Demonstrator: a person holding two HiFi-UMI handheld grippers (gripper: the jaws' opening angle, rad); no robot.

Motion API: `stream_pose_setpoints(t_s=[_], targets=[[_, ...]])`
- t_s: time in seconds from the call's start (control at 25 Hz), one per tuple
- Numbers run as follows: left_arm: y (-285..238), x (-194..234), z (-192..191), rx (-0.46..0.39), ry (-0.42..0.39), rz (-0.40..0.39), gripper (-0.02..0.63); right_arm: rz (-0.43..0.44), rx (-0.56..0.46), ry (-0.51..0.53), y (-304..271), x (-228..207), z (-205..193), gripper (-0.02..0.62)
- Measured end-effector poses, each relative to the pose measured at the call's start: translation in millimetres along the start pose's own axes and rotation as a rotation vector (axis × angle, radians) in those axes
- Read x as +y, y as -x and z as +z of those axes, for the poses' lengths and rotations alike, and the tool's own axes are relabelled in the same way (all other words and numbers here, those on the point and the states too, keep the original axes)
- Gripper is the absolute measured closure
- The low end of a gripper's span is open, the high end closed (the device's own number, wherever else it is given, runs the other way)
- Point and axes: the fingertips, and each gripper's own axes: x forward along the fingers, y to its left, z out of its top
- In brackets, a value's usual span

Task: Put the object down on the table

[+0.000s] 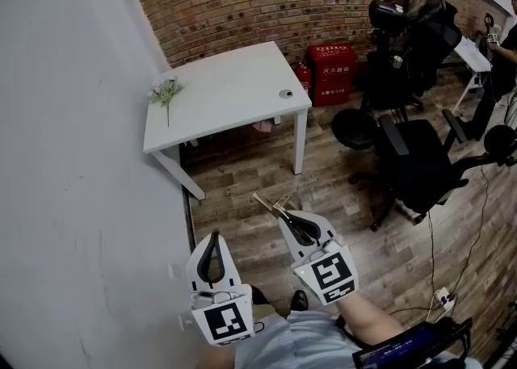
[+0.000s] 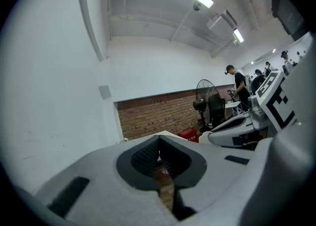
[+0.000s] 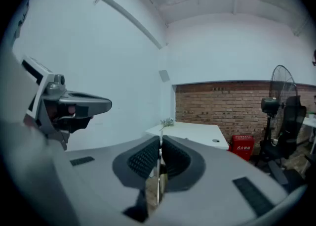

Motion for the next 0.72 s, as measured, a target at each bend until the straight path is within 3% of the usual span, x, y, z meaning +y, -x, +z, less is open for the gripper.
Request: stream_pose_setpoints(t_s=[0.72], targets=[[-16.1, -17.9, -18.2, 0.083, 0.042, -0.01, 0.597, -0.004, 0.021, -0.046, -4.2, -25.5, -19.1, 0.569]])
